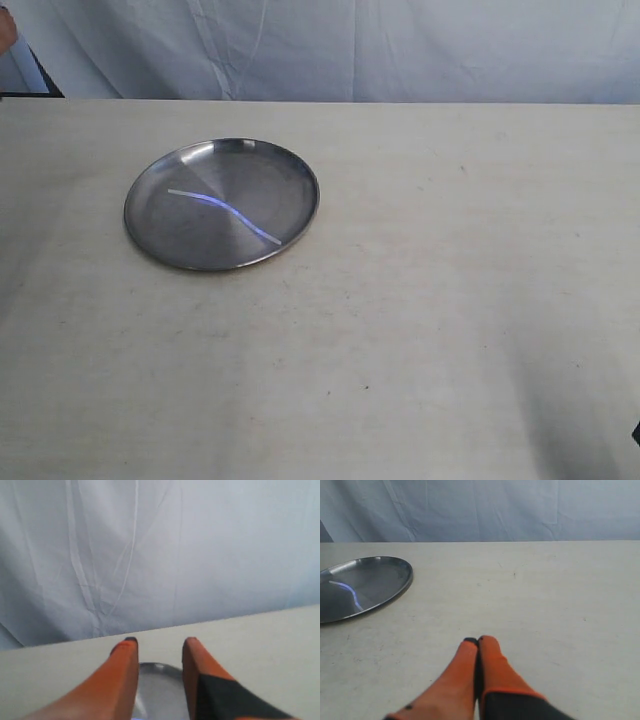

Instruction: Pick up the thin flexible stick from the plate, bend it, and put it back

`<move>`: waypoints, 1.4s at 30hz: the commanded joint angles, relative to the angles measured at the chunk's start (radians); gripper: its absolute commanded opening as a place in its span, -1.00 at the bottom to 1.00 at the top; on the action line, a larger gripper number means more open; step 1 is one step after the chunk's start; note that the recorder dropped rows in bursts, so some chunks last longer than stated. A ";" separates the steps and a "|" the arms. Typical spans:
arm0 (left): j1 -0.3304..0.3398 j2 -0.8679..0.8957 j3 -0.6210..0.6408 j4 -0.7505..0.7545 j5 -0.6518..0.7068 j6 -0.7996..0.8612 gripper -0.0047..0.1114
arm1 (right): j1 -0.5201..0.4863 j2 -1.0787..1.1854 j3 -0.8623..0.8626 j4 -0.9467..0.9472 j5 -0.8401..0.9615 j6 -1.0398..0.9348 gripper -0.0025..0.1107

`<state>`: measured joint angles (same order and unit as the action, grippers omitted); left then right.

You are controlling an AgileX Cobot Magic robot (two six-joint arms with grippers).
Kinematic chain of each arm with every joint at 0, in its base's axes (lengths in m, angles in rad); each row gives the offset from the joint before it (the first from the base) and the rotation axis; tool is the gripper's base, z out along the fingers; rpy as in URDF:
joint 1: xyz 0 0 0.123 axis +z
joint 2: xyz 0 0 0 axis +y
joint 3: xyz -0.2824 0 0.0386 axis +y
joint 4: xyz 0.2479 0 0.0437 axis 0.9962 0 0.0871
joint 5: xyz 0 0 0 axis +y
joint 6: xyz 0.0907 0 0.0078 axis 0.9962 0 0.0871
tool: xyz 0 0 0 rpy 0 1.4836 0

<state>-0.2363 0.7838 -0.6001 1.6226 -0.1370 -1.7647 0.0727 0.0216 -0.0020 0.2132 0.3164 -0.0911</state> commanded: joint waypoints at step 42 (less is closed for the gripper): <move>0.343 -0.637 0.600 -1.201 -0.281 1.044 -0.39 | -0.006 -0.007 0.002 -0.002 -0.006 -0.003 -0.96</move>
<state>0.1034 0.1540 -0.0029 0.5631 -0.5242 -0.9177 0.0727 0.0216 -0.0020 0.2132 0.3184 -0.0911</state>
